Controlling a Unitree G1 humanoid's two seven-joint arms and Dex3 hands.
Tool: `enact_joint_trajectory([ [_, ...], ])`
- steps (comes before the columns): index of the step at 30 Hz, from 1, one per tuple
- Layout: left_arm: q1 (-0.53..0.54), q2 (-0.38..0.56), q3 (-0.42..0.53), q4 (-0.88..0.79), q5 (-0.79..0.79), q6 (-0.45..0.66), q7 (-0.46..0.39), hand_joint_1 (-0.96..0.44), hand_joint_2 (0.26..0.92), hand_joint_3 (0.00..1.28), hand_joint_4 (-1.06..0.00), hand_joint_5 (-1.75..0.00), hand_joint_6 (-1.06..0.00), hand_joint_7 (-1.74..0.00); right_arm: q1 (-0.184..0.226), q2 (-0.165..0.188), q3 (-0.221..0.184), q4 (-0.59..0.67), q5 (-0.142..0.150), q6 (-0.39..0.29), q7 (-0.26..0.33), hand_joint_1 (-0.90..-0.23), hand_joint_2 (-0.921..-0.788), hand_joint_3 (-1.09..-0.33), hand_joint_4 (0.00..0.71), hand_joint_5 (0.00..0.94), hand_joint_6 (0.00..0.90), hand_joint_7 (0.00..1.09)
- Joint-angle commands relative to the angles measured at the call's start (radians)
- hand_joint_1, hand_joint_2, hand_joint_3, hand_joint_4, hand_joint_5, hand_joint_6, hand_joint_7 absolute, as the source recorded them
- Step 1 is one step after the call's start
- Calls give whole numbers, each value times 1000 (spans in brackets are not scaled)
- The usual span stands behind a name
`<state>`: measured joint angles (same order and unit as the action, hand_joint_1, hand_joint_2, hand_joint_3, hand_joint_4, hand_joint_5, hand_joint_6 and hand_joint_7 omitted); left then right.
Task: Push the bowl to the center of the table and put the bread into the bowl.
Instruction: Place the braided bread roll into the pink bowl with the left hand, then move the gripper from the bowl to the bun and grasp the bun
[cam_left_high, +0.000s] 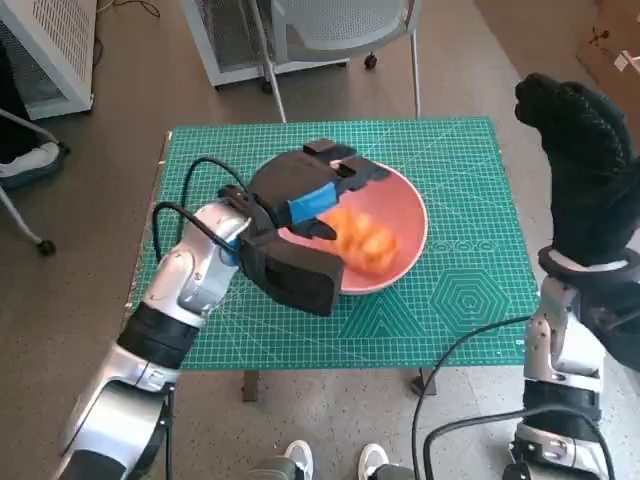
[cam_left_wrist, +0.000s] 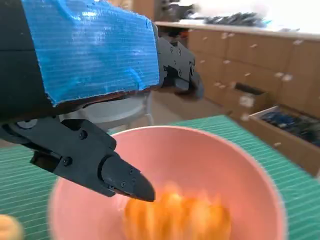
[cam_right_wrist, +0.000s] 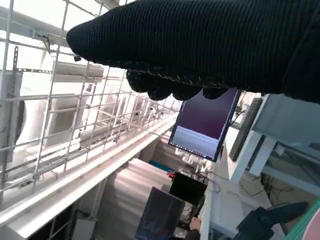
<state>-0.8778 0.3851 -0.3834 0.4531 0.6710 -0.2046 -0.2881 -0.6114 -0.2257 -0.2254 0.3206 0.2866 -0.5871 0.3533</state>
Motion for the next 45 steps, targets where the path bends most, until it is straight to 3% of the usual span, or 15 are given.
enact_joint_trajectory([
  [1, -20, 4, 16, 2, -29, -15, 2, -673, 916, 45, 0, 0, -103, -122, 13, 13, 10, 13, -7, 1, -6, -516, -921, -504, 364, 0, 415, 0],
  [7, -9, 11, 52, 25, -99, -47, 2, -739, 921, 111, 1, 1, -120, -138, 3, 19, 13, 38, 3, -7, 6, -520, -921, -503, 362, 0, 416, 0],
  [16, 25, 77, 119, -32, -180, -72, -38, -753, 921, 103, 1, 1, -133, -148, -18, 25, 15, 78, 23, -20, 28, -520, -921, -501, 357, 0, 419, 2],
  [24, 84, 221, 212, -160, -242, -47, -138, -653, 886, 11, 1, 1, -168, -106, -33, 21, 8, 109, 37, -38, 46, -517, -921, -500, 356, 0, 419, 2],
  [31, 139, 308, 251, -186, -213, -12, -139, -560, 818, 1, 1, 1, -196, -89, -59, 20, -4, 162, 50, -59, 64, -515, -921, -498, 356, 0, 419, 2],
  [45, 202, 315, 247, -154, -233, 129, -205, -435, 788, 4, -1, 0, -212, -23, -102, 33, -4, 227, 54, -88, 83, -510, -921, -495, 361, 2, 423, 3],
])
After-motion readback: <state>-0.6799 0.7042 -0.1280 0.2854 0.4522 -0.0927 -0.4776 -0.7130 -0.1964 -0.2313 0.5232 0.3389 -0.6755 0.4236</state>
